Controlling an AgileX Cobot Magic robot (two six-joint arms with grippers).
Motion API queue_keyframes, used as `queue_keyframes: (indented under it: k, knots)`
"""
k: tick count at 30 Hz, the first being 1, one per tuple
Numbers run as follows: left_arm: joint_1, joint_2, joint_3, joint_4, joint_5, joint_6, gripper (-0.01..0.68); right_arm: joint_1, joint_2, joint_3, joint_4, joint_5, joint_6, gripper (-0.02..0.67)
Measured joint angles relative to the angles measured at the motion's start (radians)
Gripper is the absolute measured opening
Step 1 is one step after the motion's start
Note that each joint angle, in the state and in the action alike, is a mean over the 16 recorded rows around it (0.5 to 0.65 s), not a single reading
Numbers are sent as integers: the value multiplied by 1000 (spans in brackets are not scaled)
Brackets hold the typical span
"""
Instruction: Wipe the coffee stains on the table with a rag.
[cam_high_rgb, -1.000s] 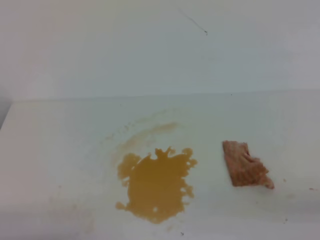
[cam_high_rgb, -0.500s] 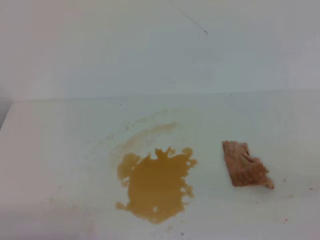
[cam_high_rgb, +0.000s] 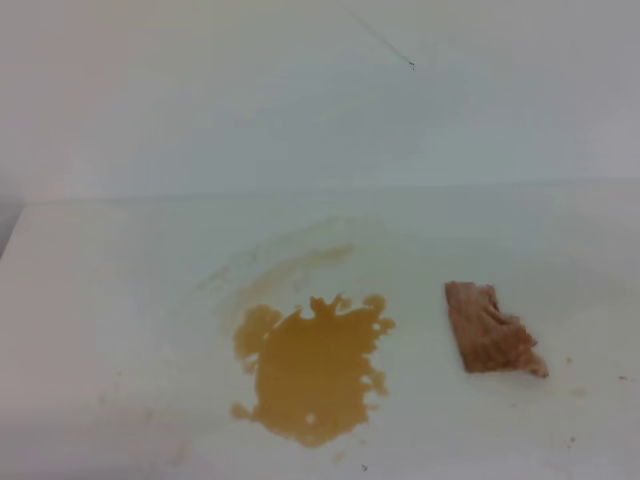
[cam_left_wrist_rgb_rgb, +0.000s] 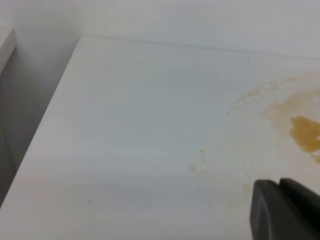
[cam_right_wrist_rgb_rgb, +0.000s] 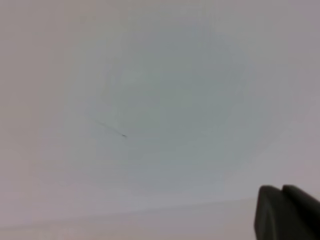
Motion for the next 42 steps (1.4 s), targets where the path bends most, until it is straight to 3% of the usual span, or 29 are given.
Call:
queue_keyframes:
  k: [6, 19, 23, 35, 38, 42]
  knots:
    - [0, 0, 0, 0, -1, 0, 0, 0, 177, -65, 93, 48, -126, -3]
    - [0, 0, 0, 0, -1, 0, 0, 57, 775, -433, 157, 461, -356, 28]
    - [0, 0, 0, 0, -1, 0, 0, 108, 947, -536, 155, 506, -347, 97]
    - [0, 0, 0, 0, -1, 0, 0, 258, 1314, -685, 76, 429, -290, 406]
    - [0, 0, 0, 0, -1, 0, 0, 276, 1378, -696, 43, 395, -269, 445]
    - [0, 0, 0, 0, -1, 0, 1, 291, 1450, -701, 5, 351, -243, 436]
